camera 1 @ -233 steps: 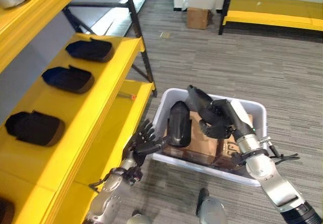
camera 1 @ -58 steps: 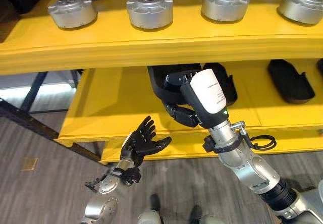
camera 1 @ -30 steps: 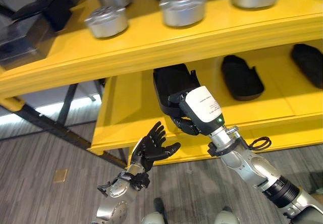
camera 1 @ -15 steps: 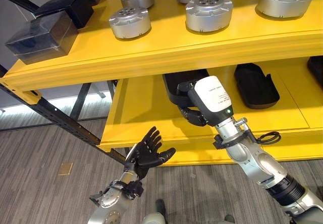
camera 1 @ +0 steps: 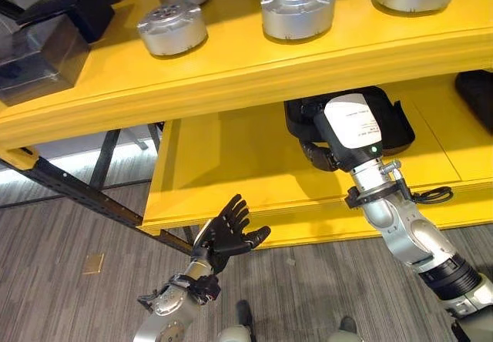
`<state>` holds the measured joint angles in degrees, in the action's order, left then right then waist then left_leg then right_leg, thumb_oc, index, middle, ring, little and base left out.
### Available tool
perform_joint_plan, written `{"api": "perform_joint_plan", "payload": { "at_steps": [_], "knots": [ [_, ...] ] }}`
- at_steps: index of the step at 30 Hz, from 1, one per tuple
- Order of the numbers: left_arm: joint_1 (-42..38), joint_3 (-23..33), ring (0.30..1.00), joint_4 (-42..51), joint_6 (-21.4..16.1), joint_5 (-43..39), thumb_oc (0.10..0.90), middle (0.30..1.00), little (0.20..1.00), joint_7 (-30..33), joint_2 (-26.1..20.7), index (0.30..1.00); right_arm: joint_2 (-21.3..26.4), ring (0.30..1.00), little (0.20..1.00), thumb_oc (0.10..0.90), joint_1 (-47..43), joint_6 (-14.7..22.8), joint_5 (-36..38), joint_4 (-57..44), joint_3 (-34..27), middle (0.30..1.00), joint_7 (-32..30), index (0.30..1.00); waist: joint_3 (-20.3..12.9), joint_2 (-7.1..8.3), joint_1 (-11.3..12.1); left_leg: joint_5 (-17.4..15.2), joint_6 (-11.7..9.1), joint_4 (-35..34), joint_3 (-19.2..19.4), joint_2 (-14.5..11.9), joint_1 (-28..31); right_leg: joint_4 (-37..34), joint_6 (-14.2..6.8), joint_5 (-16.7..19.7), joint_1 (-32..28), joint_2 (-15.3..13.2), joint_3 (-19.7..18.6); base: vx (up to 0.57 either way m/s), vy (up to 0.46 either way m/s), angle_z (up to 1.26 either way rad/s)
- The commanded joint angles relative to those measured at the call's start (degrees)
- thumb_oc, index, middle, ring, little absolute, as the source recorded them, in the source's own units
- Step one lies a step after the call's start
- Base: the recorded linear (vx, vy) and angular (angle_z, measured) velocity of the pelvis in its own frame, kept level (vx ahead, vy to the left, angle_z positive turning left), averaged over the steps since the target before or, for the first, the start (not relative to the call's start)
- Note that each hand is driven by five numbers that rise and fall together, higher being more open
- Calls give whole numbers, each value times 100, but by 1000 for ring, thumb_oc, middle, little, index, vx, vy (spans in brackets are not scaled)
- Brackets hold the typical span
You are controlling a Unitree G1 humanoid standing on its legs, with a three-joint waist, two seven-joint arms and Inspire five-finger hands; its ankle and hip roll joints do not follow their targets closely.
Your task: Move parts from the plastic box to the shelf.
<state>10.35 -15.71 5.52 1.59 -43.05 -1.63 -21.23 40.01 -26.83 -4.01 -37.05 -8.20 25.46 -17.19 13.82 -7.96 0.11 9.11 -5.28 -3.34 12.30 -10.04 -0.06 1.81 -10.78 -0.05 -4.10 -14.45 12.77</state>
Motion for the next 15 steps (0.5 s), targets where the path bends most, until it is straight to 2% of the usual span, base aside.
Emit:
{"api": "perform_joint_plan", "payload": {
  "at_steps": [1,11,15],
  "knots": [
    [-536,116,1000,656,-374,-325,900,1000,1000,94,-48,1000,81,300,300,400,-1528,155,-289,-373,-380,300,-327,300,-54,-29,118,1,-280,146,-341,-109,179,859,939,-618,669,599,159,-18,32,-1],
    [-604,217,1000,931,-285,-502,900,1000,1000,224,-188,1000,318,300,300,400,-1958,281,-420,-442,-543,300,-61,300,321,-128,87,15,-313,90,-324,-108,-34,915,875,-547,1112,588,-34,-57,2,-4],
    [-686,231,1000,991,-280,-530,900,1000,1000,198,-252,1000,322,300,300,400,-2116,265,-440,-593,-507,300,44,300,496,-122,81,-30,-307,63,-307,-98,-127,938,854,-517,1283,599,-108,-69,-22,-2]
  ]
}}
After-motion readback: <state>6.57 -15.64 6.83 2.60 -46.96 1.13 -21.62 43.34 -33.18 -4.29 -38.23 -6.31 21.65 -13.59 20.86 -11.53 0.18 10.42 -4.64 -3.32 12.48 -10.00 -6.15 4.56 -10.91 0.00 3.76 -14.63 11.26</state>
